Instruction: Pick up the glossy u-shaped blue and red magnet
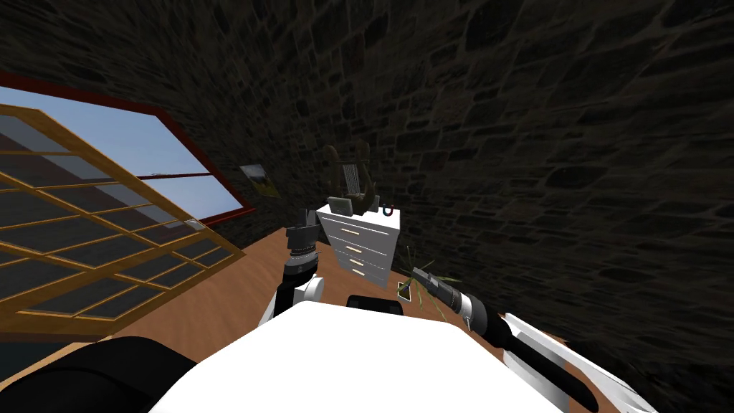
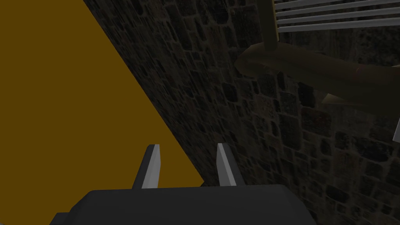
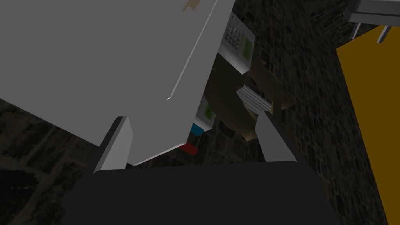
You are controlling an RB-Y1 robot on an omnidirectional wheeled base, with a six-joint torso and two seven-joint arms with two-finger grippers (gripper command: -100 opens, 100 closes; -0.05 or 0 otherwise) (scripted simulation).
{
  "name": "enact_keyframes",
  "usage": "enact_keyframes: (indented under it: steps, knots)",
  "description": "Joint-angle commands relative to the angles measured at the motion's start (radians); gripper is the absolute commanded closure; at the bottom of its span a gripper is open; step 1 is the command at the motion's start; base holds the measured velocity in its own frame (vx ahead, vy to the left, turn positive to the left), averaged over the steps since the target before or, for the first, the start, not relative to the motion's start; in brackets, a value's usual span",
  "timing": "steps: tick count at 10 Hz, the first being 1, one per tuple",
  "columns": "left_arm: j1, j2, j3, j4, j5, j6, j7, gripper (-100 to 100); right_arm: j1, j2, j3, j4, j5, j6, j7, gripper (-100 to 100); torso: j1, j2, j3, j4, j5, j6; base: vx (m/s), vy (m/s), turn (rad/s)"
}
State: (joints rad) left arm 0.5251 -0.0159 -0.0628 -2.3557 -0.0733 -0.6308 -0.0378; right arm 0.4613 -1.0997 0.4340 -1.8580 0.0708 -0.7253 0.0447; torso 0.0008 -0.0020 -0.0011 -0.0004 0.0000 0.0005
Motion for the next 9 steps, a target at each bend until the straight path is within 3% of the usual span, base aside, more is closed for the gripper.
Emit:
enact_keyframes:
  steps: [1,2,4,5,7,8,9]
  knots:
    - [0.0,0.0,0.0,0.0,0.0,0.0,0.0,0,0.001,-0.037,0.007,-0.002,0.002,0.004,0.004,-100,0.0,0.0,0.0,0.0,0.0,0.0,0.0,0.0,0.0]
    - [0.0,0.0,0.0,0.0,0.0,0.0,0.0,0,-0.007,-0.073,0.049,0.027,0.004,-0.012,0.016,-100,0.0,0.0,0.0,0.0,0.0,0.0,0.009,0.015,0.267]
    - [0.0,0.0,0.0,0.0,0.0,0.0,0.0,0,-0.007,-0.123,0.049,0.027,0.004,-0.012,0.016,-100,0.0,0.0,0.0,0.0,0.0,0.0,0.011,0.01,0.056]
    - [0.0,0.0,0.0,0.0,0.0,0.0,0.0,0,-0.015,-0.158,0.09,0.057,0.005,-0.029,0.029,-100,0.0,0.0,0.0,0.0,0.0,0.001,0.009,0.025,0.226]
    - [0.0,0.0,0.0,0.0,0.0,0.0,0.0,0,-0.015,-0.21,0.09,0.057,0.005,-0.029,0.029,-100,0.001,-0.001,0.0,0.0,0.0,0.0,0.012,0.014,0.083]
    - [0.0,0.0,0.0,0.0,0.0,0.0,0.0,0,-0.023,-0.243,0.132,0.086,0.006,-0.046,0.043,-100,0.0,0.0,0.0,0.0,0.0,0.001,0.011,0.032,0.228]
    - [0.0,0.0,0.0,0.0,0.0,0.0,0.0,0,-0.023,-0.273,0.132,0.086,0.006,-0.046,0.043,-100,0.002,0.0,0.0,0.0,0.0,0.0,0.013,0.026,0.145]
